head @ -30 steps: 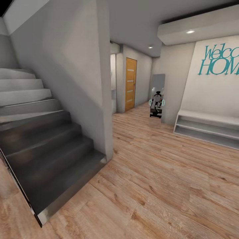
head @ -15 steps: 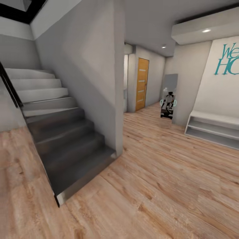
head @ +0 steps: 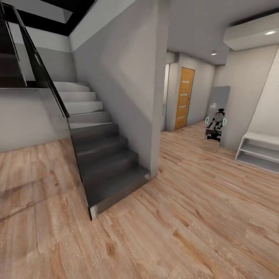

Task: In the kitchen, take the Vidalia onion out of the sink, dice it on the chopping board with the paring knife, put the diced onion into the bowl on the countertop, then place both the paring knife and the chopping board into the sink.

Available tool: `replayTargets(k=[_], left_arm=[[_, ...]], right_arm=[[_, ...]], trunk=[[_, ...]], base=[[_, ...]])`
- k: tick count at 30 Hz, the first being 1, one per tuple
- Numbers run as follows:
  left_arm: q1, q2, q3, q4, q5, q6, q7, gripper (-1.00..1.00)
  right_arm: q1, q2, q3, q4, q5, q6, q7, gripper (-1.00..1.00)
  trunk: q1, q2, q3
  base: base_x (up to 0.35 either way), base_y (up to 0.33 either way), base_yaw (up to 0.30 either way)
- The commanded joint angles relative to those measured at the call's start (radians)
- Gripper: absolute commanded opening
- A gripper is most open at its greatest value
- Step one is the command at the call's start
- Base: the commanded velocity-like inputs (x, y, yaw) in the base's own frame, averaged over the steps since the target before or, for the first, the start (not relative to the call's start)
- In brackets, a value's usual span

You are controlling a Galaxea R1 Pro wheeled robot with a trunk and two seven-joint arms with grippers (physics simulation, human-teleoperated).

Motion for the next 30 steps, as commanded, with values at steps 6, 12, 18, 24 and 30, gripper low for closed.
replayTargets(k=[6,12,18,24,30], left_arm=[[-0.001,0.0,0.0,0.0,0.002,-0.003,0.0,1.0],[-0.001,-0.001,-0.001,0.001,0.002,-0.003,0.0,1.0],[-0.001,-0.002,-0.001,0.002,0.003,-0.002,0.0,1.0],[-0.001,-0.002,0.001,0.018,0.003,-0.002,0.0,1.0],[-0.001,-0.003,0.001,0.025,0.003,-0.002,0.0,1.0]], right_arm=[[0.0,0.001,0.0,0.0,0.0,-0.003,-0.002,1.0],[0.0,0.002,0.0,0.0,0.0,-0.003,-0.002,1.0],[0.0,0.002,0.0,0.0,0.0,-0.003,-0.002,1.0],[0.0,0.002,0.001,0.0,0.0,-0.003,-0.002,1.0],[0.0,0.002,0.001,0.0,0.0,-0.003,-0.002,1.0]], trunk=[[-0.001,-0.001,-0.001],[-0.001,-0.001,-0.001],[-0.001,-0.001,-0.001],[-0.001,-0.001,-0.001],[-0.001,-0.001,-0.001]], base=[[-0.143,0.0,0.282],[-0.016,0.0,0.286],[-0.001,0.0,0.289],[0.0,0.051,0.289],[0.0,0.233,0.289]])
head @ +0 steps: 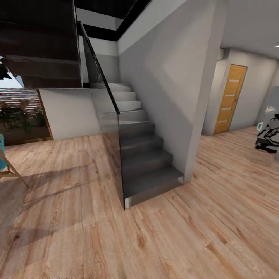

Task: In the kitchen, take the Vidalia onion out of the sink, dice it on the chopping board with the paring knife, put the diced onion into the bowl on the countertop, then place both the paring knife and the chopping board into the sink.

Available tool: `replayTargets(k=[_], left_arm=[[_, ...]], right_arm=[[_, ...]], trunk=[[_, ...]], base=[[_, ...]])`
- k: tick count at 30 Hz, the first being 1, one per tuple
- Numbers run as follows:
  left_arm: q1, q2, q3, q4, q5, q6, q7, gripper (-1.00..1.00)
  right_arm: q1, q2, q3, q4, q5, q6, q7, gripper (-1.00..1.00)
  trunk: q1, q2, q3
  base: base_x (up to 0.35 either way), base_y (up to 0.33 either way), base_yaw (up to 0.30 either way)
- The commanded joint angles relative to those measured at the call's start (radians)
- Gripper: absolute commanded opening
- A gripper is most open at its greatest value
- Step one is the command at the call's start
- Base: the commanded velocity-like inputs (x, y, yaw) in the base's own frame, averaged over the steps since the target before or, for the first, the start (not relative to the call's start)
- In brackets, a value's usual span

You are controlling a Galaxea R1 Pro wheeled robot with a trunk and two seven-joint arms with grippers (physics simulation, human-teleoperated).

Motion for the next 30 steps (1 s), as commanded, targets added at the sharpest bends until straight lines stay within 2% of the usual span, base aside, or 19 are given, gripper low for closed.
replayTargets(k=[1,7,22,30], left_arm=[[-0.001,0.0,0.0,0.001,0.002,-0.003,0.0,1.0],[-0.001,0.0,-0.001,0.002,0.002,-0.003,0.0,1.0],[-0.001,0.0,-0.002,0.001,0.002,-0.004,0.0,1.0],[-0.001,0.0,-0.003,0.001,0.002,-0.004,-0.001,1.0]], right_arm=[[0.0,0.0,0.0,0.0,0.0,-0.003,-0.002,1.0],[0.0,0.0,0.0,0.0,0.0,-0.003,-0.002,1.0],[0.0,0.002,0.0,0.001,0.0,-0.003,-0.002,1.0],[-0.001,0.002,0.0,0.002,0.0,-0.003,-0.002,1.0]], trunk=[[0.0,-0.001,-0.001],[0.0,-0.001,-0.001],[0.0,-0.001,-0.001],[0.0,-0.001,-0.001]], base=[[0.0,0.296,0.289],[-0.096,0.29,0.289],[-0.227,0.247,0.289],[-0.065,0.061,0.289]])
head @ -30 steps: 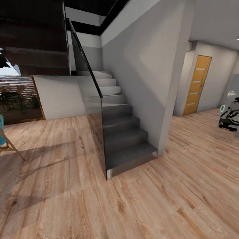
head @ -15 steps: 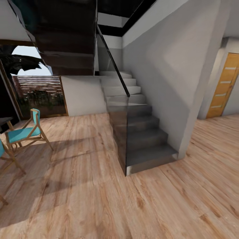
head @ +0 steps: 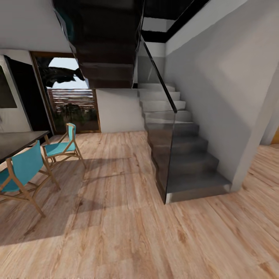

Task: In the kitchen, take the Vidalia onion out of the sink, dice it on the chopping board with the paring knife, put the diced onion into the bowl on the countertop, then place both the paring knife and the chopping board into the sink.

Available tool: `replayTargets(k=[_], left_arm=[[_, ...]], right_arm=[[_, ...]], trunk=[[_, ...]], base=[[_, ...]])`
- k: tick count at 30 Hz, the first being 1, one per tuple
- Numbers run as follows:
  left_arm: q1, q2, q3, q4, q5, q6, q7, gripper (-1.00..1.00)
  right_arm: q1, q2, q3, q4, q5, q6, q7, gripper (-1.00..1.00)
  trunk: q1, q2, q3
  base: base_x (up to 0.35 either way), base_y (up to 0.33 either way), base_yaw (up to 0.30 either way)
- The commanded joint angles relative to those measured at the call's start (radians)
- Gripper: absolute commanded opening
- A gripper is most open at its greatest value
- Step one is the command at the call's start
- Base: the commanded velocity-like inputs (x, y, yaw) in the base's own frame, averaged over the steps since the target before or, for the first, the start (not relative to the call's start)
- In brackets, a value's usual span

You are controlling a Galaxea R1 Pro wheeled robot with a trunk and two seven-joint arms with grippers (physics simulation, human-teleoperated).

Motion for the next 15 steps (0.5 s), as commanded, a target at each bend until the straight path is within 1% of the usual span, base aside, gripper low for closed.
replayTargets(k=[1,15], left_arm=[[-0.001,0.0,0.0,0.001,0.002,-0.003,0.0,1.0],[-0.001,0.0,0.001,0.002,0.001,-0.003,0.0,1.0]], right_arm=[[0.0,0.0,0.0,0.0,0.0,-0.003,-0.002,1.0],[0.0,0.0,0.0,0.0,0.0,-0.003,-0.002,1.0]], trunk=[[0.0,-0.001,-0.001],[0.0,-0.001,-0.001]], base=[[-0.009,0.009,0.289],[-0.001,0.001,0.289]])
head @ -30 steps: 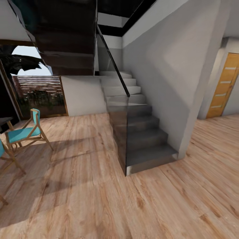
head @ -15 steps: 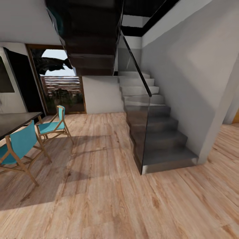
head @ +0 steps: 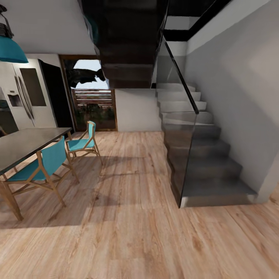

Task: In the kitchen, take the Vidalia onion out of the sink, dice it on the chopping board with the paring knife, put the diced onion into the bowl on the countertop, then place both the paring knife and the chopping board into the sink.

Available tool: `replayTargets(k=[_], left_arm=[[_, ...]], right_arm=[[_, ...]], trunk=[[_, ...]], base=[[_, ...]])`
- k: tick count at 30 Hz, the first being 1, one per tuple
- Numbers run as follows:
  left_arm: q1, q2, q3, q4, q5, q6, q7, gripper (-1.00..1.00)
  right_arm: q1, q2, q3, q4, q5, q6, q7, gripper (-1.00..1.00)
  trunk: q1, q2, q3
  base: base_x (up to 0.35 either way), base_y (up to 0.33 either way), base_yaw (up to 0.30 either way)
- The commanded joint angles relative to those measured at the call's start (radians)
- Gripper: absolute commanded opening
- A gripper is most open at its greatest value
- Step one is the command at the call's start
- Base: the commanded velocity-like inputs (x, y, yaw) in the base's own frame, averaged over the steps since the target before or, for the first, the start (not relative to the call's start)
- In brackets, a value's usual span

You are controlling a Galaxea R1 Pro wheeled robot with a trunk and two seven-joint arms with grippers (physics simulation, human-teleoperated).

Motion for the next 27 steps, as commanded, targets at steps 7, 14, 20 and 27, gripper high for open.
replayTargets(k=[7,14,20,27], left_arm=[[-0.001,0.0,0.0,0.001,0.002,-0.003,0.0,1.0],[-0.001,0.0,-0.001,0.001,0.002,-0.003,0.0,1.0],[-0.001,0.0,-0.001,0.001,0.002,-0.003,0.0,1.0],[-0.001,0.0,-0.001,0.001,0.002,-0.003,0.0,1.0]], right_arm=[[0.0,0.0,0.0,0.0,0.0,-0.003,-0.002,1.0],[0.0,0.0,0.0,0.0,0.0,-0.003,-0.002,1.0],[0.0,0.0,0.0,0.0,0.0,-0.003,-0.002,1.0],[0.0,0.0,0.0,0.0,0.0,-0.004,-0.002,1.0]], trunk=[[0.0,-0.001,-0.001],[0.0,-0.001,-0.001],[0.0,-0.001,-0.001],[0.0,-0.001,-0.001]], base=[[0.0,0.017,0.289],[0.0,0.202,0.289],[0.0,0.243,0.289],[0.0,0.125,0.289]])
